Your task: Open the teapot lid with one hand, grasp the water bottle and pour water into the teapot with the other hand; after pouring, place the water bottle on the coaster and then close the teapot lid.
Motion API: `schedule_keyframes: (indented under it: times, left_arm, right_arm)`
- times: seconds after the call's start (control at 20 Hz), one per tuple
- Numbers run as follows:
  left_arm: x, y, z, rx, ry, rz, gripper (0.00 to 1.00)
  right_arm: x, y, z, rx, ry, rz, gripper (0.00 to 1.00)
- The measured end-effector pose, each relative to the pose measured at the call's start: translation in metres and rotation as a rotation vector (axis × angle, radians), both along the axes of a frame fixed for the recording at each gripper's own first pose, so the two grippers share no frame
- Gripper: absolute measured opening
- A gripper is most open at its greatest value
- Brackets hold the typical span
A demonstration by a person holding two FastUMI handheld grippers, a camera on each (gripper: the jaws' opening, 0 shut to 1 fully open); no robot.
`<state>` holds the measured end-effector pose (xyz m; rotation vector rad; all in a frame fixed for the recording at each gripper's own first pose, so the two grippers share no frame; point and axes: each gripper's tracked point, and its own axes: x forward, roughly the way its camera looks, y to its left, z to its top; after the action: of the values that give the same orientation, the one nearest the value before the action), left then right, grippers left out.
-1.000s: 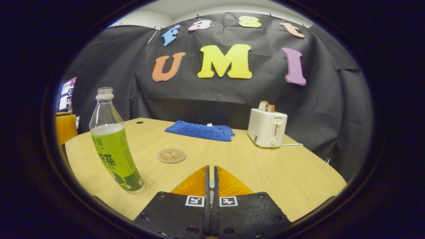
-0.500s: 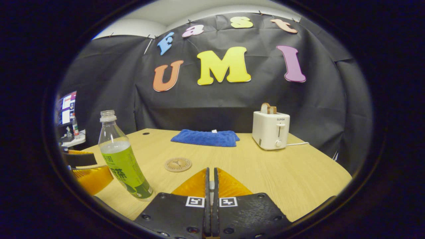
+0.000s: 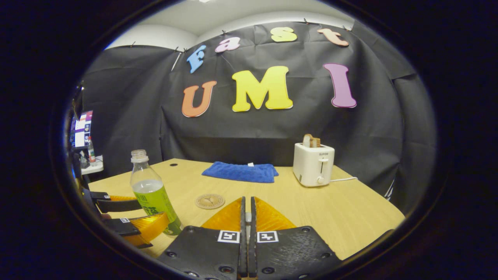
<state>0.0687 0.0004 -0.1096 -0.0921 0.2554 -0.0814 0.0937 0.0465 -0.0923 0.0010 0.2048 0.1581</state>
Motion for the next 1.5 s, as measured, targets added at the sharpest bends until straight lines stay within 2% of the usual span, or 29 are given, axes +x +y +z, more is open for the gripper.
schedule_keyframes:
  times: [0.35, 0.45, 0.5, 0.65, 0.9, 1.1, 1.5]
  left_arm:
    - [0.008, -0.003, -0.019, 0.009, 0.052, -0.013, 0.98]
    - [0.009, -0.005, -0.021, 0.029, 0.048, -0.017, 0.91]
    - [0.009, -0.005, -0.021, 0.040, 0.046, -0.014, 0.83]
    - [0.010, -0.005, -0.019, 0.093, 0.059, -0.024, 0.79]
    - [0.011, 0.025, 0.012, 0.334, 0.028, 0.034, 0.75]
    - [0.004, 0.047, 0.026, 0.584, 0.040, 0.044, 0.74]
    - [-0.002, 0.068, 0.030, 1.033, 0.102, -0.020, 0.74]
  right_arm:
    - [-0.008, -0.016, 0.007, 0.003, -0.007, -0.012, 0.01]
    - [-0.011, -0.020, 0.006, 0.008, -0.005, -0.014, 0.01]
    - [-0.012, -0.023, 0.006, 0.011, -0.004, -0.013, 0.02]
    - [-0.015, -0.027, 0.003, 0.023, 0.001, -0.008, 0.02]
    - [-0.017, -0.043, -0.002, 0.057, 0.011, -0.008, 0.01]
    - [-0.019, -0.055, -0.009, 0.071, 0.025, -0.015, 0.01]
    - [-0.021, -0.064, -0.016, 0.044, 0.038, -0.005, 0.00]
